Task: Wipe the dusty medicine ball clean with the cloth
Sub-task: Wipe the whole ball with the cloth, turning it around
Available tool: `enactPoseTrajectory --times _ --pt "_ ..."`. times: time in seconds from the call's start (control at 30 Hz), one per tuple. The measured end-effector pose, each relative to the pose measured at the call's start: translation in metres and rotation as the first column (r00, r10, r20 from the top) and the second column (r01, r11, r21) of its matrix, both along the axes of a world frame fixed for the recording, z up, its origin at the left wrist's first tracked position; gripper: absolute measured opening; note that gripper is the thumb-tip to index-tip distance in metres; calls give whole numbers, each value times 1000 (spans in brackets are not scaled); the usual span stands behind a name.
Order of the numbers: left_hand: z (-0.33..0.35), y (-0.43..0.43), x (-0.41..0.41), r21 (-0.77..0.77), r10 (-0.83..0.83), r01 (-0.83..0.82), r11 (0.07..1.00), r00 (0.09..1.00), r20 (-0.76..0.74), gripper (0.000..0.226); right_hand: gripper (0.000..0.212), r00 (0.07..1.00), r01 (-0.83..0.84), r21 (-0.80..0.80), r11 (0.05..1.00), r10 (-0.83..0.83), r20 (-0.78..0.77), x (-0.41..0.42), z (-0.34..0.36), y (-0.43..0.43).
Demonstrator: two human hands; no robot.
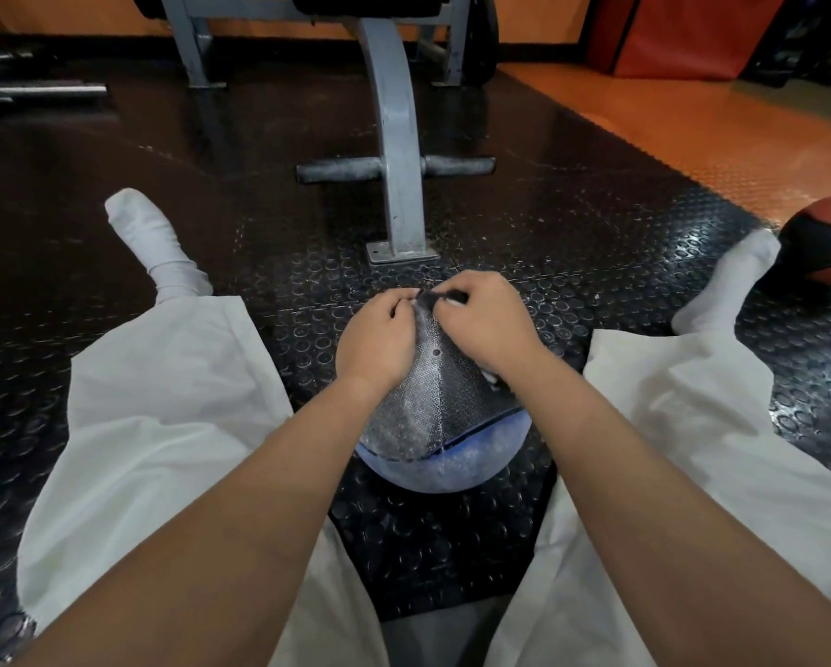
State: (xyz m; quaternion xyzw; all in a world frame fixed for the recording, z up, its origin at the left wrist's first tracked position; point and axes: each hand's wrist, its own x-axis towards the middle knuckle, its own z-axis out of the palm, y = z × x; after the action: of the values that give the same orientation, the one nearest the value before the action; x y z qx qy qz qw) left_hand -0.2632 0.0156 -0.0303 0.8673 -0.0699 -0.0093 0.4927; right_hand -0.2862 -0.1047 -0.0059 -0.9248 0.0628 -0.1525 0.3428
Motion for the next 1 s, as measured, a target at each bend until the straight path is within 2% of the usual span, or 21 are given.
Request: enactPoseTrajectory --times 0.1,0.27,0.37,0.47,0.6,0.67,0.83,0.9,1.0 --pt "1 -1 1 40 5 -5 999 1000 -4 38 23 996 16 -31 999 -18 -90 15 5 1" --pt "1 3 11 -15 -13 12 1000 1000 -27 36 26 983 -142 -42 989 146 115 -22 -3 7" --pt "-2 3 9 -8 -28 28 1000 1000 -12 37 25 972 -161 -40 986 165 168 -34 -9 4" --pt "-2 -2 4 19 -23 23 1000 1000 10 37 21 990 -75 -72 995 83 113 -12 -6 0" --pt "1 -5 2 55 -7 6 998 1000 16 37 21 998 6 -77 997 -11 -68 15 4 -2" --pt "2 -4 6 43 -4 5 999 1000 -11 37 22 999 -10 -77 997 6 -53 13 5 0" --pt "-2 2 12 -15 -49 49 999 998 -31 36 21 989 -103 -52 993 107 100 -20 -1 0" --pt "-4 3 9 -19 -69 68 997 997 -27 36 20 990 -114 -36 993 116 84 -21 0 -2" --pt "-3 1 3 -4 -71 71 997 997 -8 36 20 999 -42 -38 998 41 -7 -2 6 -6"
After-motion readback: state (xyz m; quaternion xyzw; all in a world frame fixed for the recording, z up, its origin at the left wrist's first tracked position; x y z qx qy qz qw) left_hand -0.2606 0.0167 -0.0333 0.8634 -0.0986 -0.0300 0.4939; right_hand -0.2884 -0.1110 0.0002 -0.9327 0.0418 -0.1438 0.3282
